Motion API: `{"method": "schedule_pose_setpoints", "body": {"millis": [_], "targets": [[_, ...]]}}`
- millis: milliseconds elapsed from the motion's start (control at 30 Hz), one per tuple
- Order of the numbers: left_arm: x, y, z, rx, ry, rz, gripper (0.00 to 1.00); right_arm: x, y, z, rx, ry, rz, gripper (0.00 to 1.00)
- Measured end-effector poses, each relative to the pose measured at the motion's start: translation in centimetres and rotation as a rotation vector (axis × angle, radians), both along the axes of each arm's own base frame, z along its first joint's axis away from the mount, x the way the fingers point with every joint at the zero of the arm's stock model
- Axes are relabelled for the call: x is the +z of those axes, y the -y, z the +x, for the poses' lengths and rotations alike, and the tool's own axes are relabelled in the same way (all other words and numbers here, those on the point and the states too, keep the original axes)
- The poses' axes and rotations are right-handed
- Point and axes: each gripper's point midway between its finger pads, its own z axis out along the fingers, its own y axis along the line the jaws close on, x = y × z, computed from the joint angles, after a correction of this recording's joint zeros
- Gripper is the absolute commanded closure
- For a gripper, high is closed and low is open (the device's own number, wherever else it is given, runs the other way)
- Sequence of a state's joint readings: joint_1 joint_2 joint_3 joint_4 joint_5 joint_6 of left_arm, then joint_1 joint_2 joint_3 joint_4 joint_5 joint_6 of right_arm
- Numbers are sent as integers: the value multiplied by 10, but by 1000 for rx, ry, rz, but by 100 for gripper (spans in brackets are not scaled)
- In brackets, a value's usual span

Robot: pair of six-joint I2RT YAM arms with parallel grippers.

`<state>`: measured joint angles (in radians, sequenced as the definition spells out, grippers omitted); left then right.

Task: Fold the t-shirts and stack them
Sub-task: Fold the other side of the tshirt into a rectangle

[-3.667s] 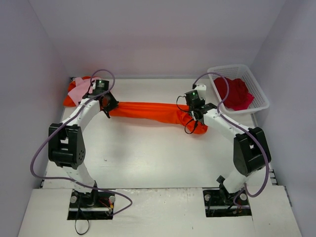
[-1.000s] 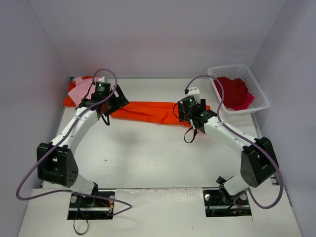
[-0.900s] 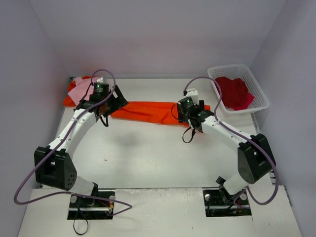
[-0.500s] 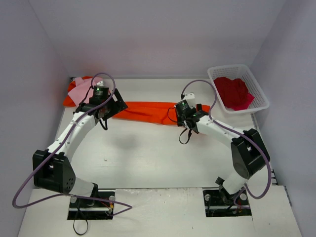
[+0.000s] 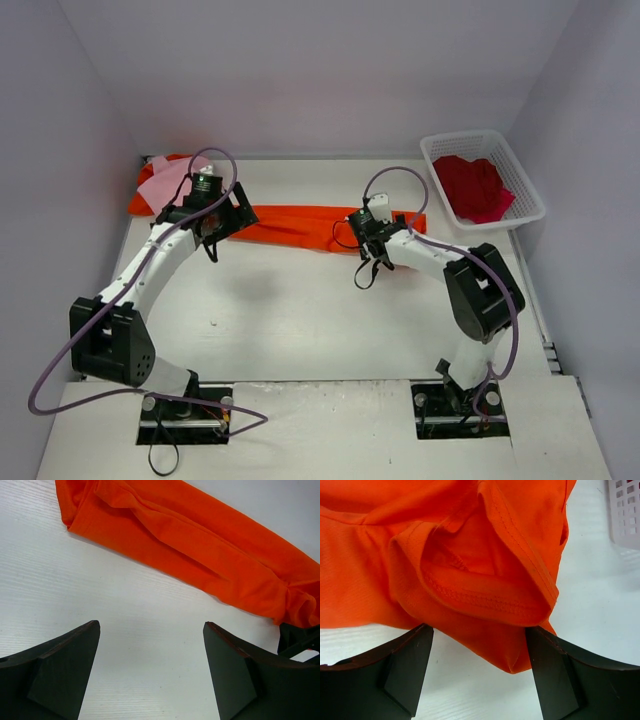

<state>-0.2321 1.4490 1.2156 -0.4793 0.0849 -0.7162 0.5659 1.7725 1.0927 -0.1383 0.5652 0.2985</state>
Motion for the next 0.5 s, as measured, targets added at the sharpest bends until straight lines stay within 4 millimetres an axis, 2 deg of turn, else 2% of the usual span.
{"method": "schedule_pose_setpoints", "body": {"millis": [233,500], "targets": [[-4,-1,1,-3,-11,12,21,-1,18,17,-53,7,-13,29],[-26,-2,5,-1,-65,25,21,9,39,33,-101,34,-11,29]]}}
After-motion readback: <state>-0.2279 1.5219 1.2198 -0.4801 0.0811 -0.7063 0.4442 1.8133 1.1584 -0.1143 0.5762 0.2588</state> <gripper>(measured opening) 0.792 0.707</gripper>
